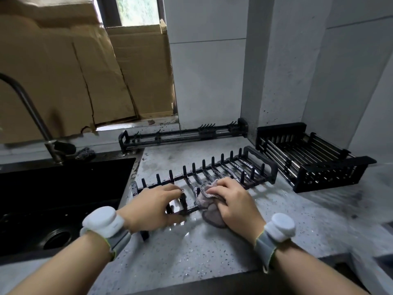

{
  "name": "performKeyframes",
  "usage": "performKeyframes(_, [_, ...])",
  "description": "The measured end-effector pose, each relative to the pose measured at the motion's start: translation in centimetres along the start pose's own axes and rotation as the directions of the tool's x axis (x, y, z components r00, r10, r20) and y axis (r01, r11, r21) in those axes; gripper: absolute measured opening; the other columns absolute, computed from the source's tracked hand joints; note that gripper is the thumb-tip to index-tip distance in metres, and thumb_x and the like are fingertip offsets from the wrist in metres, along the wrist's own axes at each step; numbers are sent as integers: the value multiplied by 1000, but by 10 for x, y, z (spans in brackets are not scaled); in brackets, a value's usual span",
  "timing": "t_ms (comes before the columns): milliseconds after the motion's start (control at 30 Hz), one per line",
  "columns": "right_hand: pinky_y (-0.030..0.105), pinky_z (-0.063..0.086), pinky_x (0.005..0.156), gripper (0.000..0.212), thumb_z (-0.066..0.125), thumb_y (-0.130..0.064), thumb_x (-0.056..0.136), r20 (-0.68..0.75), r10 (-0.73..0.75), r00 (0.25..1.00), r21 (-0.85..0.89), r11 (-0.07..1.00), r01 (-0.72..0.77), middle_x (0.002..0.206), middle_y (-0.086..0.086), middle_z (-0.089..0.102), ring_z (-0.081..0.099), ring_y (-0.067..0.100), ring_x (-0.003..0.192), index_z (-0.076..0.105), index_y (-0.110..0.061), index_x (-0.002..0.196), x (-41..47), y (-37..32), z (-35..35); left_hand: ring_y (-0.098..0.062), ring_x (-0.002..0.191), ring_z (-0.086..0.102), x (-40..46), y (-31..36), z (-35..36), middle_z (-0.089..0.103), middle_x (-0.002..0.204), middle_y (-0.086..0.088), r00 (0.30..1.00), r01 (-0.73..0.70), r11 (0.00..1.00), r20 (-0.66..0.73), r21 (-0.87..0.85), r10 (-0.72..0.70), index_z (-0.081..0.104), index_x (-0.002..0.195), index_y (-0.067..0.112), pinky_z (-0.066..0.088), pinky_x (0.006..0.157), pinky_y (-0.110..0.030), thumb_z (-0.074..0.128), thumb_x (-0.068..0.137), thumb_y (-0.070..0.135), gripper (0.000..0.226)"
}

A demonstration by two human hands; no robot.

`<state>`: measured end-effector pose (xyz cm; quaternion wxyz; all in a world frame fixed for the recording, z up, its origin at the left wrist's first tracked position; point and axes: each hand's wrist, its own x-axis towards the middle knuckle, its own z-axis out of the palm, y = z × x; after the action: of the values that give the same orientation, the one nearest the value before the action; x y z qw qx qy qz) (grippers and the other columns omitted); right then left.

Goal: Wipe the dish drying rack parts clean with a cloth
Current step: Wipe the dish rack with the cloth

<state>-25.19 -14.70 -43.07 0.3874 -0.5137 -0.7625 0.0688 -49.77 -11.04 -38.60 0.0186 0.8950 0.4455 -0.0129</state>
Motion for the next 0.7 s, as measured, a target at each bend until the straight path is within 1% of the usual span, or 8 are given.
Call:
performKeyframes(67, [25,44,95,30,62,-1,82,-13,-15,1000,-84,996,14,113,1,61,53,16,105,71,-14,108,-4,3,13,-10,120,54,1,-1,3,47,140,19,1000,4,1000,-17,-17,-5,56,122,33,50,92,-36,40,74,80,69])
performKeyframes(133, [24,43,92,32,67,1,79,-8,-48,999,-142,989,46,113,0,62,54,18,104,71,-15,106,-4,6,16,-10,118,54,1,-3,6,49,136,19,999,21,1000,-39,-18,-22,56,118,34,50,90,-38,43,75,79,63])
performKeyframes(267, [29,51,84,25,67,-2,82,80,-134,988,-221,964,148,106,0,64,57,19,97,72,-16,102,7,7,5,-7,121,50,1,1,8,48,136,22,996,62,998,-56,-12,-63,56,116,37,44,92,-41,48,78,78,56])
performKeyframes(400, [37,55,79,20,66,0,80,185,-165,969,-254,944,210,98,2,66,59,21,90,74,-12,94,20,10,-12,-5,124,48,-2,11,7,48,136,24,994,84,995,-60,-44,-87,57,115,39,36,94,-41,35,71,83,67])
performKeyframes(467, [38,52,87,21,61,0,82,211,-122,970,-273,946,178,102,1,65,58,20,96,74,-12,94,27,9,-18,-7,124,49,-1,23,6,50,136,22,993,87,994,-76,-64,-92,58,115,39,38,96,-43,48,78,78,55])
performKeyframes(533, [34,46,94,24,57,-2,86,197,-40,980,-294,951,98,107,-2,64,55,17,103,73,-15,98,30,7,-20,-8,118,53,2,37,6,54,127,21,986,111,991,-119,-78,-120,59,108,38,39,97,-44,58,83,70,40])
performKeyframes(633, [25,44,89,23,58,-4,87,55,49,997,-195,980,-37,106,-3,65,55,14,100,74,-15,100,19,4,-11,-7,109,55,2,46,10,57,114,22,967,166,980,-178,-111,-184,60,101,37,36,95,-43,60,85,65,32])
performKeyframes(700, [23,42,88,26,60,-1,85,-12,63,998,-115,991,-64,107,-2,64,55,14,100,74,-14,103,9,4,-4,-8,108,55,2,47,12,57,110,22,960,177,978,-202,-107,-196,59,99,37,35,94,-43,59,85,64,30])
